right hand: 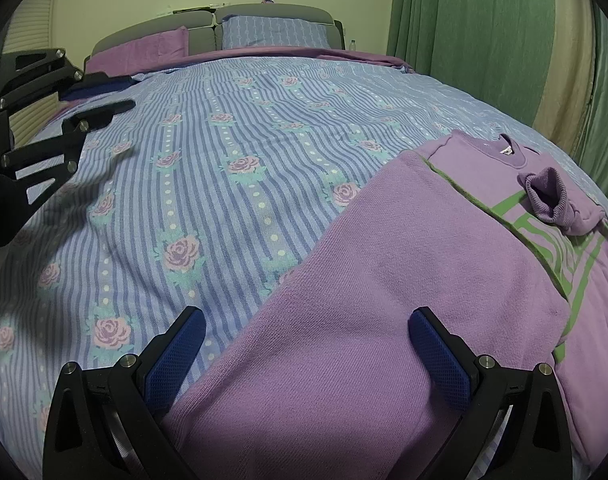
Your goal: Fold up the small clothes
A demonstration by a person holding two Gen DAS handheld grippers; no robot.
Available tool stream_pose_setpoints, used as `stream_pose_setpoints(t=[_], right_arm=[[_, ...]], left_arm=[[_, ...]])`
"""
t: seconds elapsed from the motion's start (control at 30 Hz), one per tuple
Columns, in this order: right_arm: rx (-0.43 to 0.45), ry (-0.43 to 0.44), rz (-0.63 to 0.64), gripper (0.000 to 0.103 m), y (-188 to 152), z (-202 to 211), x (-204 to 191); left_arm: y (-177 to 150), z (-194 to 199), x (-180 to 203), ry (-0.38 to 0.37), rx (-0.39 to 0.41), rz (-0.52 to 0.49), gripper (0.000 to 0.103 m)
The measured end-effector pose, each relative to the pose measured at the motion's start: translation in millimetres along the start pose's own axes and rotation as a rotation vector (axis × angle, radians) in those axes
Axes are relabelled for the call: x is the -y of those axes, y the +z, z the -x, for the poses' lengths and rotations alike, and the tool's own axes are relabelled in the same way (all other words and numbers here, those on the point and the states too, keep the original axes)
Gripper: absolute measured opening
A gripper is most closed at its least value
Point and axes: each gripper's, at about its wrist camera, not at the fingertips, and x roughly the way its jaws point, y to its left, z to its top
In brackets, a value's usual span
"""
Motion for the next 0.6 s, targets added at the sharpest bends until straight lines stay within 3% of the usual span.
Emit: stream_pose_setpoints(t=[0.1, 0.2, 0.33, 0.53, 0.6], right_arm=[[0.0, 0.0, 0.0, 0.103, -0.1, 0.0, -0.1], [0.0, 0.0, 0.0, 0.103, -0.1, 0.0, 0.0], [0.0, 0.0, 0.0, 0.103, -0.1, -0.1, 0.0], [0.0, 0.0, 0.0, 0.103, -0.1, -0.1, -0.1], [0.0, 0.0, 0.0, 0.103, 0.0, 0.0, 0.0]], left_arm=[[-1.6, -0.8, -0.4, 0.001, 0.0, -0.005, 0.015], [-3.0, 7.7, -2.9, 0.081, 0.068, 0.005, 0.015], [-1.3, 9.7, -6.0, 0.065, 0.064, 0.016, 0.016], [-3.2, 10.5, 3.7, 0.053, 0.063, -0.069, 0.015], [-4.4, 15.2, 3.8, 0.089, 0.098, -0.057, 0.015]])
